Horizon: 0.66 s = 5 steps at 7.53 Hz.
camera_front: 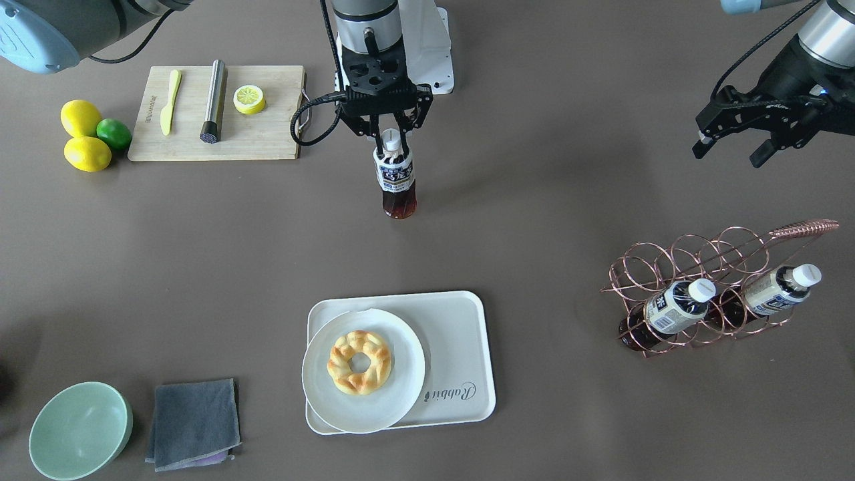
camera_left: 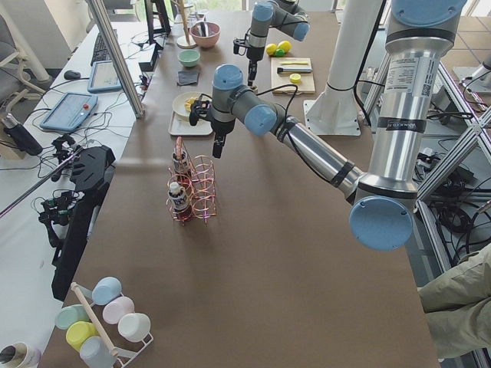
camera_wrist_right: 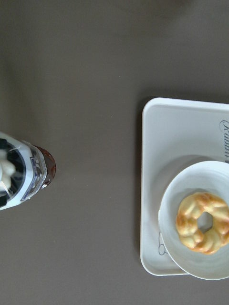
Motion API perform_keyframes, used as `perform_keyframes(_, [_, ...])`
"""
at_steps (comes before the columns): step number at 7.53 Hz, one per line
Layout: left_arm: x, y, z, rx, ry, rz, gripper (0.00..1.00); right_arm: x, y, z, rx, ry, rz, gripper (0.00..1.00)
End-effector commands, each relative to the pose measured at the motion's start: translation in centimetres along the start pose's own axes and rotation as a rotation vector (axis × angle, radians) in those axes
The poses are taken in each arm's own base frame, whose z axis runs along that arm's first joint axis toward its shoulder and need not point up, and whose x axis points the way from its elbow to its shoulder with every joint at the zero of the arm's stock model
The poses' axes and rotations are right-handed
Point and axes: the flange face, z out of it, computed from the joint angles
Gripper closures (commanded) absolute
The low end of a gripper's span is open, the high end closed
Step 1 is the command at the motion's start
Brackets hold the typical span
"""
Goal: Place tea on tray
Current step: 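Carry the tea bottle with the right gripper onto the white tray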
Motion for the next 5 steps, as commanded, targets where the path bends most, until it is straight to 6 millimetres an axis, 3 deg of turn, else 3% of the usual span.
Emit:
perform_keyframes(1, [-5.9, 2.5, -2.9, 0.002, 0.058, -0.027, 0.04, -0.5, -6.0, -1.6, 0.046, 0.034, -0.007, 1.0])
perform_keyframes(2, [-7.9, 4.0, -3.0, 0.019, 0.062, -0.027, 0.04, -3.1, -10.4, -1.5, 0.057, 0.052, 0.023, 1.0])
perform_keyframes(3, [-9.6, 5.3, -2.7, 0.005, 0.068, -0.056, 0.04, -3.2, -14.2, -1.3, 0.067, 0.02, 0.055, 1.0])
perform_keyframes(4, [-10.1, 5.7, -2.6, -0.003, 0.068, -0.069, 0.03, -4.2, -18.3, 1.2, 0.081, 0.011, 0.08, 1.0])
perform_keyframes(5, [-10.9, 6.3, -2.2, -0.013, 0.057, -0.078, 0.03, -7.0, -21.9, 1.9, 0.072, 0.053, 0.106, 1.0])
